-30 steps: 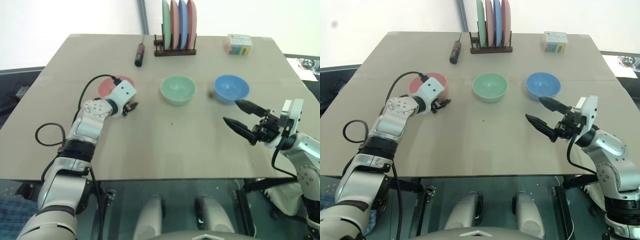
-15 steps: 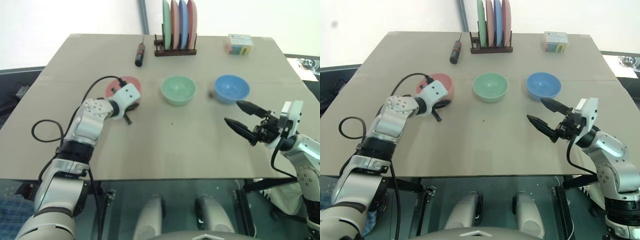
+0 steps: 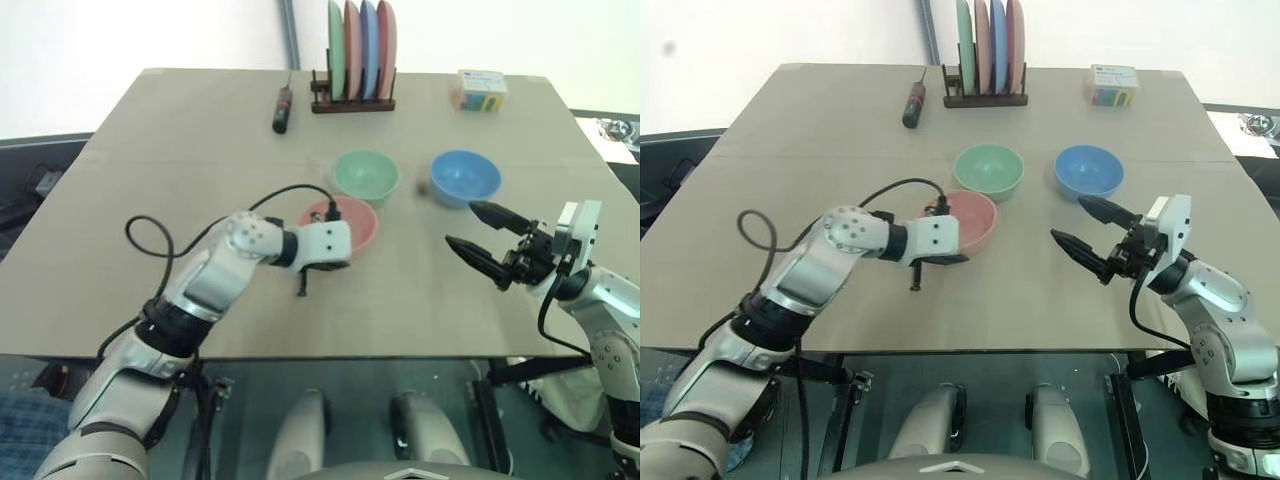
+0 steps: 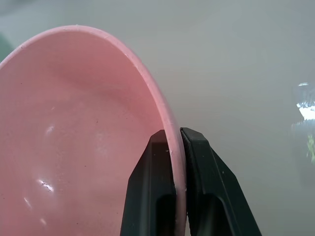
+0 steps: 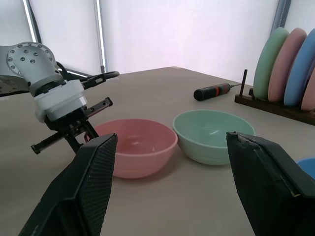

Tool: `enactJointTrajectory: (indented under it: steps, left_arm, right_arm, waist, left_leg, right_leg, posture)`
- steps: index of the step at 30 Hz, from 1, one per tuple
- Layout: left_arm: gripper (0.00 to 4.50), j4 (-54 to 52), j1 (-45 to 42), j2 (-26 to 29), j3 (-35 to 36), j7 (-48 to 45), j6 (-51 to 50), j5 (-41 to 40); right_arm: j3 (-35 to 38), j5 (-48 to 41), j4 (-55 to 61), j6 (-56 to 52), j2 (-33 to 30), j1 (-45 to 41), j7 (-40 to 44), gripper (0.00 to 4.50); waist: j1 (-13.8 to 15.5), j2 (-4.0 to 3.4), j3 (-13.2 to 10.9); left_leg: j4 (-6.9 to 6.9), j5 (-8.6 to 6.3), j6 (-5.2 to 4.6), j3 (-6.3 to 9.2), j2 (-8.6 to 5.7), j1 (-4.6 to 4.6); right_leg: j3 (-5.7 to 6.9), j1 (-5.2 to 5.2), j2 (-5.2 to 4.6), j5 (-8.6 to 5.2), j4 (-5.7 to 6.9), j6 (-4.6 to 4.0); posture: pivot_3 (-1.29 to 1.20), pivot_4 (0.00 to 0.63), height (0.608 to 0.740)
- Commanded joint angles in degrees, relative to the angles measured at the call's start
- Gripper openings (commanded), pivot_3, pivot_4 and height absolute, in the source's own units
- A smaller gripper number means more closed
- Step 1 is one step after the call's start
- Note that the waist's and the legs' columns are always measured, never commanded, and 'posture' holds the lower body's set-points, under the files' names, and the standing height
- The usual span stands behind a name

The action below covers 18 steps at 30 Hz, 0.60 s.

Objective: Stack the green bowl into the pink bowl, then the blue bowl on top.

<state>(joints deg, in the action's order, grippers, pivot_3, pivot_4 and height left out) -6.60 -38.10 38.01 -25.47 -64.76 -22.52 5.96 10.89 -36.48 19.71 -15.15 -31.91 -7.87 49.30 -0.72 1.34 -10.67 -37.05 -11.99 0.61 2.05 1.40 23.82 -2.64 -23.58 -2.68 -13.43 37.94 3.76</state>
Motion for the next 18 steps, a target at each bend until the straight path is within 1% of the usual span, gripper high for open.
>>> enactJointTrajectory:
  steps: [1, 3, 5, 7, 10, 14, 15, 18]
  left_arm:
    - [0.01, 1.53, -2.67, -3.39, -3.1, 0.44, 2.37, 2.49]
    - [0.01, 2.36, -3.51, -5.24, -3.63, 0.76, 2.79, 2.76]
    - [0.84, 2.77, -3.86, -6.44, -3.71, 0.79, 3.63, 2.85]
    - [1.35, 2.3, -3.58, -6.97, -3.41, 0.23, 3.9, 2.14]
    - [2.56, 1.31, -3.03, -7.07, -2.66, -0.14, 3.27, 1.41]
    - [4.32, 0.22, -1.88, -6.19, -0.83, 0.13, 3.04, 0.01]
    - [4.47, 0.03, -1.62, -6.1, -0.47, 0.4, 2.91, -0.2]
    - [4.47, -1.31, -0.45, -5.46, 1.23, 0.34, 2.12, -1.65]
  right_arm:
    - [0.32, -0.42, 1.34, 0.2, -0.14, -0.71, -0.2, 3.72]
    - [0.25, -0.44, 1.55, 0.03, -0.19, -0.68, -0.3, 3.72]
    - [0.25, -0.48, 1.61, -0.07, -0.28, -0.64, -0.33, 3.72]
    - [0.26, -0.51, 1.77, -0.16, -0.32, -0.55, -0.4, 3.72]
    - [0.29, -0.59, 2.02, -0.27, -0.4, -0.37, -0.42, 3.72]
    - [0.16, -0.68, 2.2, -0.64, -0.47, -0.62, -0.47, 3.72]
    - [0.16, -0.73, 2.23, -0.73, -0.48, -0.67, -0.5, 3.72]
    - [0.13, -0.84, 2.11, -1.01, -0.68, -1.08, -0.38, 3.72]
  waist:
    - [-0.04, 0.0, 0.0]
    - [-0.03, 0.0, 0.0]
    - [-0.06, 0.0, 0.0]
    - [-0.1, 0.0, 0.0]
    - [-0.24, 0.0, 0.0]
    - [-0.2, 0.0, 0.0]
    - [-0.17, 0.0, 0.0]
    - [-0.15, -0.01, 0.0]
  left_leg:
    - [0.0, 0.0, 0.0, -0.01, 0.0, 0.0]
    - [-0.01, 0.0, 0.0, 0.0, 0.0, 0.0]
    - [-0.01, 0.0, 0.0, 0.01, 0.0, 0.0]
    - [-0.01, 0.0, 0.0, 0.0, 0.0, 0.01]
    - [-0.01, 0.0, 0.0, 0.0, 0.01, -0.01]
    - [-0.02, 0.0, 0.0, 0.0, 0.01, 0.0]
    - [-0.02, 0.0, 0.0, 0.0, 0.01, 0.0]
    - [-0.02, 0.0, 0.0, 0.01, 0.01, 0.0]
  right_leg:
    - [-0.01, 0.0, 0.0, 0.0, 0.0, 0.0]
    - [0.0, 0.0, 0.01, -0.01, 0.0, 0.02]
    - [0.0, 0.0, 0.0, -0.01, 0.0, 0.03]
    - [-0.01, 0.0, 0.0, -0.05, 0.0, 0.09]
    - [-0.01, -0.01, 0.01, -0.04, 0.01, 0.08]
    - [-0.02, 0.0, 0.01, -0.07, 0.01, 0.12]
    - [-0.02, 0.0, 0.01, -0.07, 0.01, 0.12]
    - [-0.01, 0.0, 0.01, -0.07, 0.02, 0.12]
  posture:
    - [0.0, 0.15, 0.74]
    - [0.0, 0.15, 0.74]
    - [0.0, 0.15, 0.74]
    - [0.0, 0.15, 0.74]
    - [0.0, 0.15, 0.74]
    - [0.0, 0.15, 0.74]
    - [0.0, 0.15, 0.74]
    - [0.0, 0.15, 0.74]
